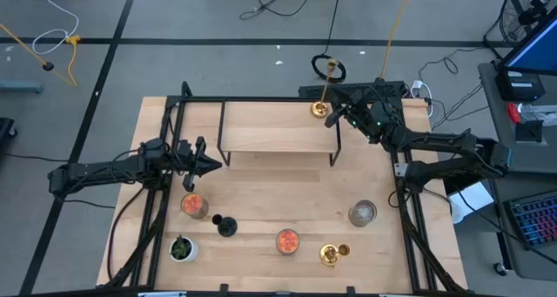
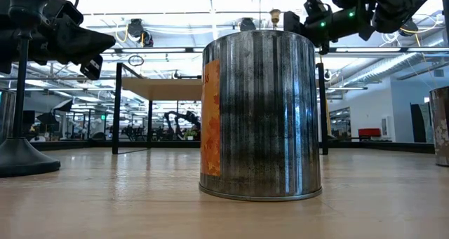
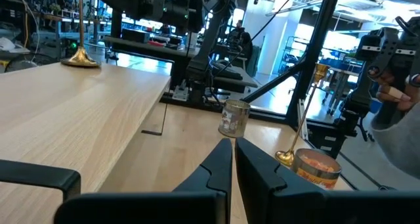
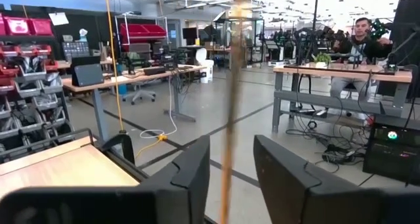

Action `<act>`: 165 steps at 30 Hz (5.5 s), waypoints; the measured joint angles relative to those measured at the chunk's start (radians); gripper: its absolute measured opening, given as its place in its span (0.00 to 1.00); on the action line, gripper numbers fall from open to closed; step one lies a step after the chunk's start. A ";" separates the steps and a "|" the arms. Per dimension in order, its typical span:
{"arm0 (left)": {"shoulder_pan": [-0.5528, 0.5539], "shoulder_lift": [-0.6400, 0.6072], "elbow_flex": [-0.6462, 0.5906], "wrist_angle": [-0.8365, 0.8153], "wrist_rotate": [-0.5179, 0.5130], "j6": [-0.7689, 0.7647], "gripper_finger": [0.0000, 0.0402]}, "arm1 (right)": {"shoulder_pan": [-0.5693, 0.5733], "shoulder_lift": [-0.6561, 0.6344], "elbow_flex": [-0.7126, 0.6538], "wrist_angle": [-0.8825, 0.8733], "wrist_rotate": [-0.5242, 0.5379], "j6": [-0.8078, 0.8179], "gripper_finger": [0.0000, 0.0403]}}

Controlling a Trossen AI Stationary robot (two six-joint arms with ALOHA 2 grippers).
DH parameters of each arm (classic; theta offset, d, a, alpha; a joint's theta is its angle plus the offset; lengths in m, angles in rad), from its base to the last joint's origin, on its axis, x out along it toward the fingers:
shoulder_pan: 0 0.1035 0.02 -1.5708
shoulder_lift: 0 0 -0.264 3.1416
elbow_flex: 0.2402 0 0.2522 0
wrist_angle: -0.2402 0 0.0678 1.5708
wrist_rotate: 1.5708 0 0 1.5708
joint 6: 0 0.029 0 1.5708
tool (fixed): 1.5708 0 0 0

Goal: Pick & Place candle stick holders
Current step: Put the black candle holder on the shelf

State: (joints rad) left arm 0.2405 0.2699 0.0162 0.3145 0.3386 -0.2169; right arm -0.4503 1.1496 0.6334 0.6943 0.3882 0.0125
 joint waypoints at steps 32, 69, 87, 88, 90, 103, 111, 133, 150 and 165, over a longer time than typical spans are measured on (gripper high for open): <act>-0.072 0.000 0.000 -0.068 0.098 -0.041 0.06 | 0.225 -0.043 0.001 -0.262 -0.106 0.031 0.46; -0.553 0.229 0.341 -0.387 -0.209 0.205 0.18 | 0.681 -0.042 0.001 -0.243 -0.105 0.054 0.46; -0.651 0.461 0.309 -0.411 -0.208 0.129 0.28 | 0.681 -0.042 0.001 -0.280 -0.106 0.053 0.44; -0.656 0.487 0.307 -0.380 -0.208 0.131 0.28 | 0.681 -0.042 0.001 -0.282 -0.105 0.052 0.44; -0.666 0.541 0.307 -0.323 -0.208 0.133 0.28 | 0.681 -0.042 0.001 -0.282 -0.106 0.051 0.44; -0.715 0.767 0.306 -0.114 -0.208 0.113 0.28 | 0.681 -0.042 0.001 -0.289 -0.106 0.054 0.42; -0.721 0.772 0.306 -0.071 -0.208 0.175 0.14 | 0.681 -0.042 0.001 -0.289 -0.106 0.054 0.42; -0.579 0.772 0.571 0.047 -0.463 0.240 0.11 | 0.681 0.009 0.001 -0.193 -0.102 -0.086 0.42; -0.193 0.859 0.763 -0.010 -0.407 0.260 0.06 | 0.643 0.009 0.001 -0.153 -0.101 -0.126 0.42; 0.130 0.916 0.762 0.039 -0.400 0.270 0.08 | 0.562 0.009 0.001 -0.145 -0.105 -0.131 0.42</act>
State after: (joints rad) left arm 0.3706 1.1858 0.7784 0.3536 -0.0617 0.0529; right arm 0.1114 1.1584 0.6342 0.5491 0.2833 -0.1181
